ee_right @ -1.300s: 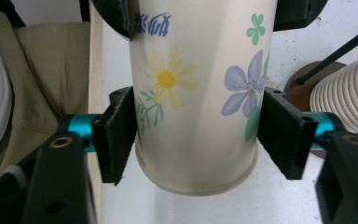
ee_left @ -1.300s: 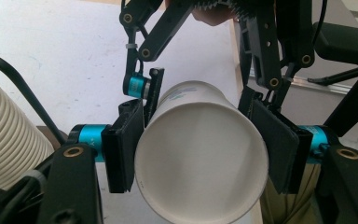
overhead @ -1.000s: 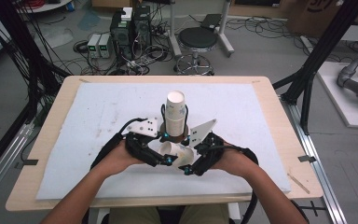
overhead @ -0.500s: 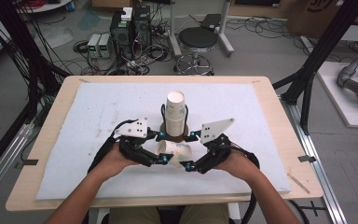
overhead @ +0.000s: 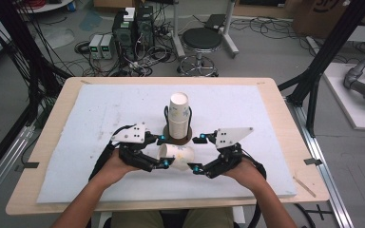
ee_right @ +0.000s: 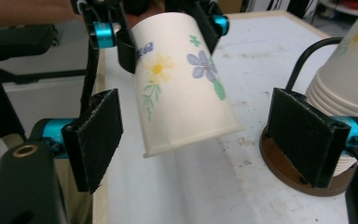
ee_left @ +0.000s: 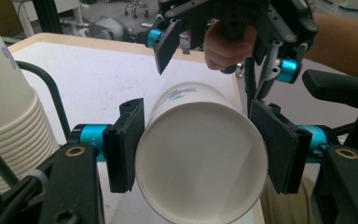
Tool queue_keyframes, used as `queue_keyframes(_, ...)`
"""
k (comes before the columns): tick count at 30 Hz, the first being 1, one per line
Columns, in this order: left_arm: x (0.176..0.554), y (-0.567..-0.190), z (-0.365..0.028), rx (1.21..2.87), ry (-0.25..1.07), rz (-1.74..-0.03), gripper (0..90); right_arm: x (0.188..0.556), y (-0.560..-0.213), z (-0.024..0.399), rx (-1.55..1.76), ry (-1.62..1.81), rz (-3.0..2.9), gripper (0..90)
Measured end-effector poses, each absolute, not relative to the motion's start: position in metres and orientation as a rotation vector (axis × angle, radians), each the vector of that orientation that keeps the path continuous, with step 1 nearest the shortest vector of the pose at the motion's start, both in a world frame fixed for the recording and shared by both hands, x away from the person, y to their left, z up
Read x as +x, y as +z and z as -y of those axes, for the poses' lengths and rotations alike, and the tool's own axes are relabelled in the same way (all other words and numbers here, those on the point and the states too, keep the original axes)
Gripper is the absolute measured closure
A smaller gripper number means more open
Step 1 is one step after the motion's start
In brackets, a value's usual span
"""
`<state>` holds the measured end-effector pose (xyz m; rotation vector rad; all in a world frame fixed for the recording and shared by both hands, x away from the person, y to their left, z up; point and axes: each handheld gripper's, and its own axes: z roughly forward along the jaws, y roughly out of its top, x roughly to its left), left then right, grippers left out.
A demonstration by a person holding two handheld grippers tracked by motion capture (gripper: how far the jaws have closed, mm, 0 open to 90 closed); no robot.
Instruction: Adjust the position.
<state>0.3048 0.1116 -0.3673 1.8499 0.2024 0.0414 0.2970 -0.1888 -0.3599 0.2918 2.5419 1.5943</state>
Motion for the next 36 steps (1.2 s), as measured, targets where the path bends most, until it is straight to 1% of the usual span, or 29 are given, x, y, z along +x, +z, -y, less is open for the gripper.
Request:
queue_keyframes(11, 0.3, -0.368, -0.114, 1.811, 0.047, -0.175, 37.4, 0.296, -0.386, 0.197, 0.362, 1.711, -2.527, 18.8)
queue_keyframes(27, 0.296, -0.364, -0.111, 1.777, 0.014, -0.127, 37.4, 0.296, -0.395, 0.185, 0.262, 1.796, -2.552, 19.3)
queue_keyframes(31, 0.295, -0.363, -0.11, 1.771, 0.007, -0.117, 37.5, 0.297, -0.397, 0.183, 0.229, 1.828, -2.545, 21.2)
queue_keyframes(33, 0.295, -0.363, -0.11, 1.762, 0.0, -0.112, 37.5, 0.298, -0.397, 0.184, 0.221, 1.855, -2.538, 24.4)
queue_keyframes(36, 0.296, -0.363, -0.111, 1.754, -0.002, -0.111, 37.4, 0.298, -0.398, 0.185, 0.221, 1.884, -2.52, 25.4)
